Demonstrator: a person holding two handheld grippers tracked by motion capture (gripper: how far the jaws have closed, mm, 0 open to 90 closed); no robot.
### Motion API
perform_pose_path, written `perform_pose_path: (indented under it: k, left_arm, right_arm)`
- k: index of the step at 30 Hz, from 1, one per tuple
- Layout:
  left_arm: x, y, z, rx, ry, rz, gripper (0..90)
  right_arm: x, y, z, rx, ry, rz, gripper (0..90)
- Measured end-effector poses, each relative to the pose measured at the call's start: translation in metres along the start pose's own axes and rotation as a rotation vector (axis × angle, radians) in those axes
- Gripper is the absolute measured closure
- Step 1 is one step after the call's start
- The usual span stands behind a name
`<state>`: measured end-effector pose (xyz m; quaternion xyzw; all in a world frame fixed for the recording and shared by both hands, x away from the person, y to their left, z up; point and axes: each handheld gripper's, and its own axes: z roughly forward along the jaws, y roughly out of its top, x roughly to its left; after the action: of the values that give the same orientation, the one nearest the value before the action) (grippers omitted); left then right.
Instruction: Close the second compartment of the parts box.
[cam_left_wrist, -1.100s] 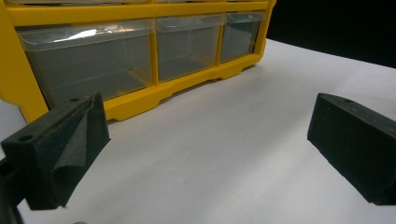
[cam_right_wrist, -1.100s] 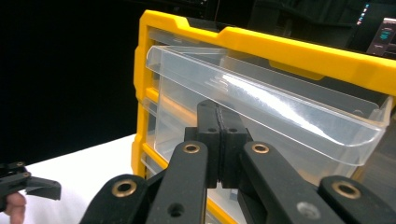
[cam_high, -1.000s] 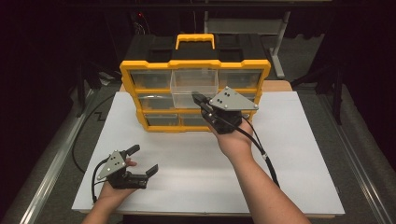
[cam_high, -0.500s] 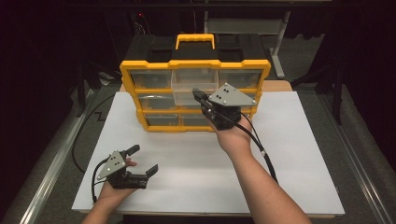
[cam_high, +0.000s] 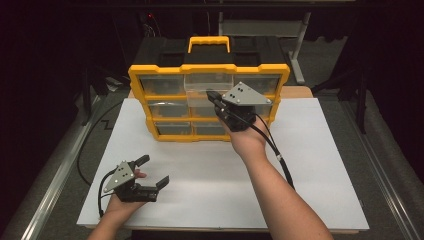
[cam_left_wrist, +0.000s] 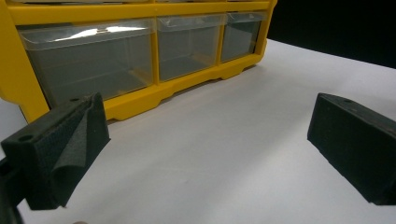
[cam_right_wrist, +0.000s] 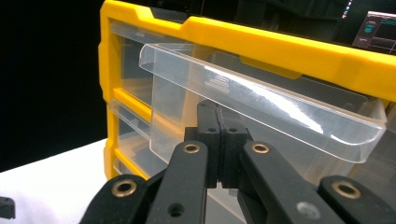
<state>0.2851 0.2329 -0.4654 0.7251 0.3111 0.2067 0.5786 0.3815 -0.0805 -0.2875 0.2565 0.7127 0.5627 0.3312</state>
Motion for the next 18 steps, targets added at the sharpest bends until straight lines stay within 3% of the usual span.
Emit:
perform_pose_path:
  k: [18]
  left_arm:
    - [0.001,0.000,-0.001,-0.008,0.003,-0.007,0.2]
  right_arm:
    - [-0.011,0.007,0.023,0.031,-0.041,-0.012,90.0]
